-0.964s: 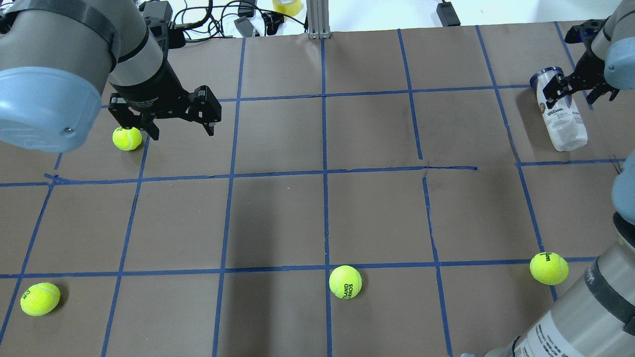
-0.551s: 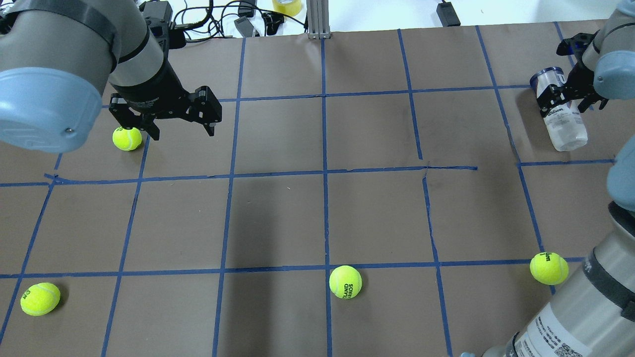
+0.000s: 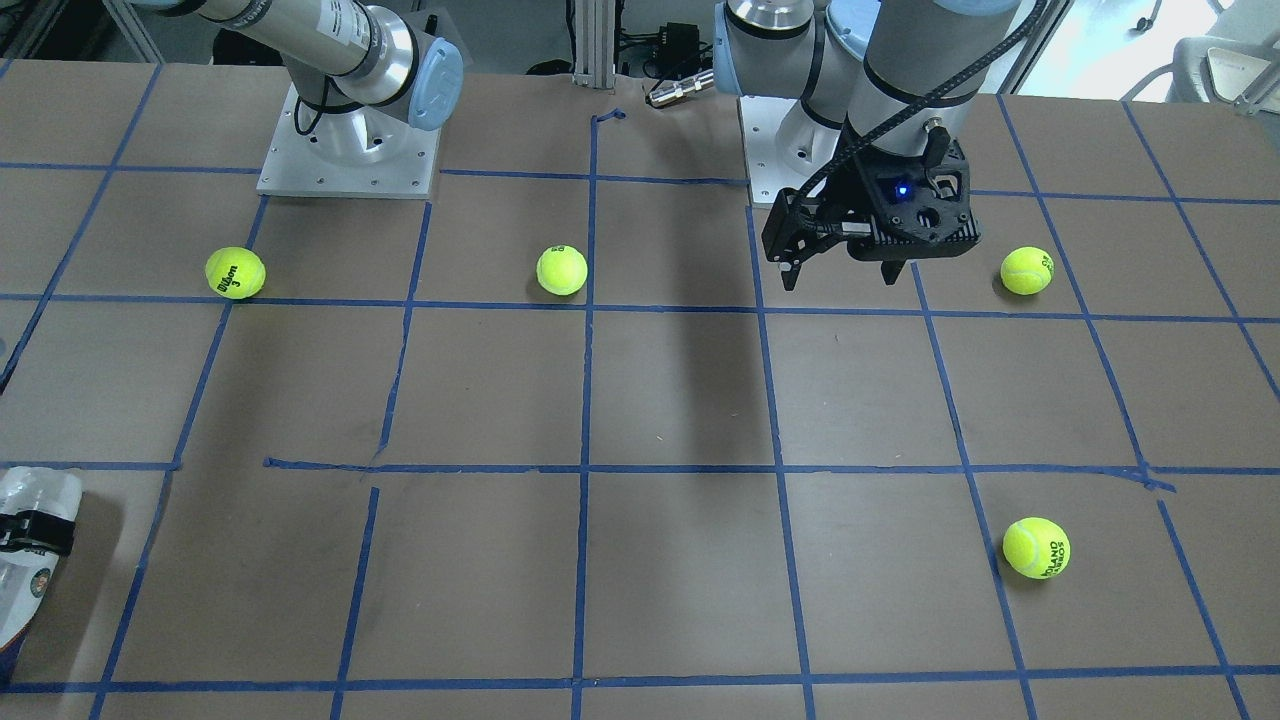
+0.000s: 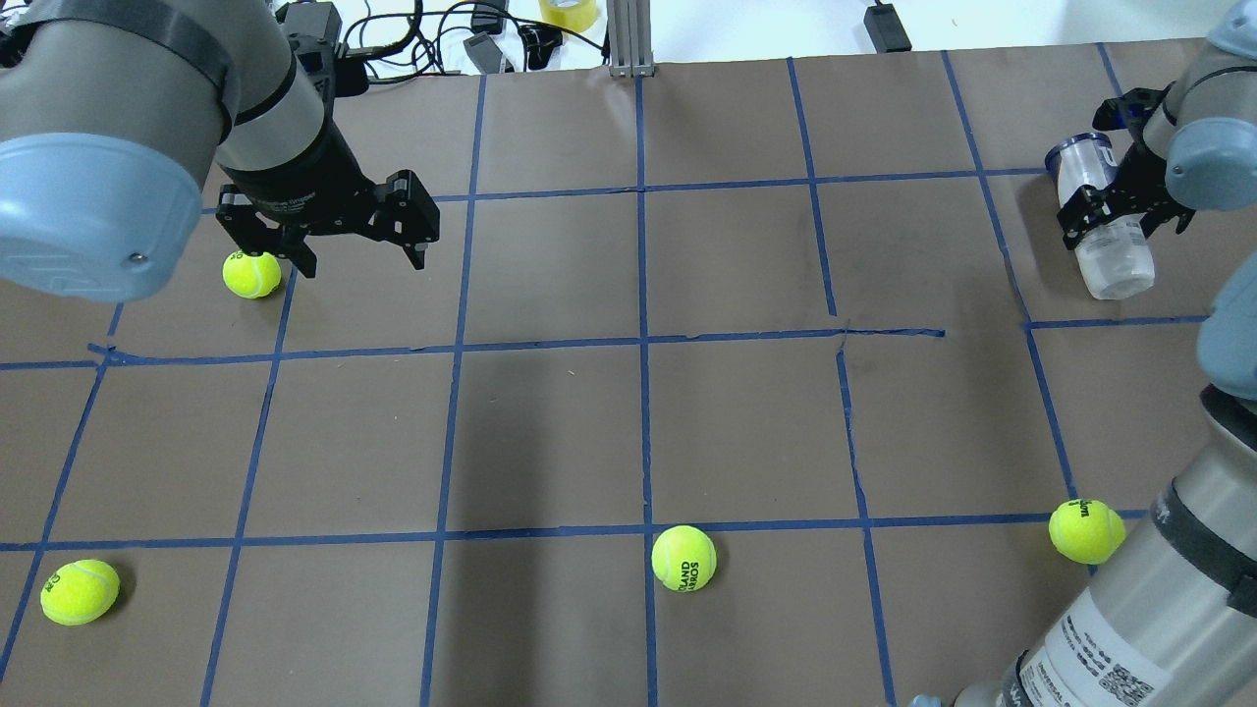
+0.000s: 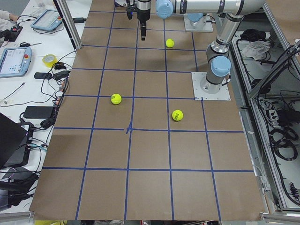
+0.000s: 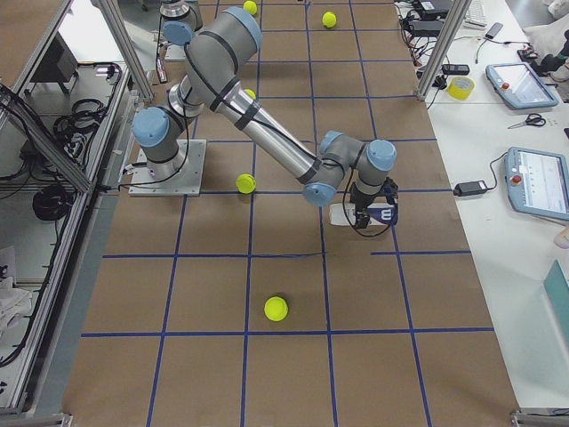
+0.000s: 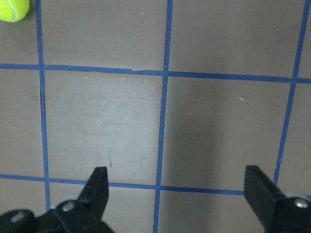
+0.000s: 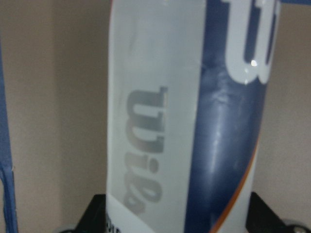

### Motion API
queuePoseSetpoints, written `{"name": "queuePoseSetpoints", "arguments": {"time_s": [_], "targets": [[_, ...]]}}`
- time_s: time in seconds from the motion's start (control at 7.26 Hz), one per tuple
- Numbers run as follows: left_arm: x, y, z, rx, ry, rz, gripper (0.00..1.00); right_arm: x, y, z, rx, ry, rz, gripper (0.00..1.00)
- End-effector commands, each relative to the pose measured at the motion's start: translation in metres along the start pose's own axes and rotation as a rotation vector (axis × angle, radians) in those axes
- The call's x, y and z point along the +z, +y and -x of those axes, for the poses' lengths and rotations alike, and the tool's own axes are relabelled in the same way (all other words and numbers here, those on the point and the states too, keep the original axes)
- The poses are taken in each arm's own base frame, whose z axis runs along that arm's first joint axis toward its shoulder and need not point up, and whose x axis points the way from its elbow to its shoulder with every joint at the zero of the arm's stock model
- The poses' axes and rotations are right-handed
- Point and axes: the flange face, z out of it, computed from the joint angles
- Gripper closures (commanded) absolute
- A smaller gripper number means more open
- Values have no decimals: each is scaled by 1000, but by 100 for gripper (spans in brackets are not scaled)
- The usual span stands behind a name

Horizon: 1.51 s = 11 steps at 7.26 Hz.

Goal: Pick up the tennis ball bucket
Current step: 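Close the right gripper around the upright Wilson tube, then carry the tube with the right gripper toward the left gripper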

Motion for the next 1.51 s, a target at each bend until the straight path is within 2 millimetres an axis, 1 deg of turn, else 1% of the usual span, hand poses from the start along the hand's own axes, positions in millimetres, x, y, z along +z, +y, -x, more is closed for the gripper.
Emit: {"name": "queuePoseSetpoints", "arguments": {"time_s": [0.0,0.14,0.41,0.55,0.69,0.83,0.96,1.1,1.24,1.38], "targets": [[1,0,-1,-16,-1,2,0,3,0,1,-1,-3,7,23],[1,0,-2,-15,0,0,0,2,0,1,-2,-3,7,32],[1,0,-1,-7,0,0,0,-6,3,3,-9,-7,11,33],[1,0,-1,-4,1,0,0,-16,3,8,-67,-7,7,33],[1,0,-1,-1,0,0,0,-32,7,23,-137,-62,4,33],[1,0,-1,-1,1,0,0,-47,5,45,-237,-85,-20,34],[1,0,-2,1,1,0,0,-57,-2,73,-359,-78,-34,33],[1,0,-1,-1,0,0,0,-70,-13,111,-485,-62,-54,33],[1,0,-1,1,0,0,0,-83,-23,166,-624,-39,-75,33],[1,0,-1,-1,1,0,0,-92,-32,226,-786,4,-117,34]]}}
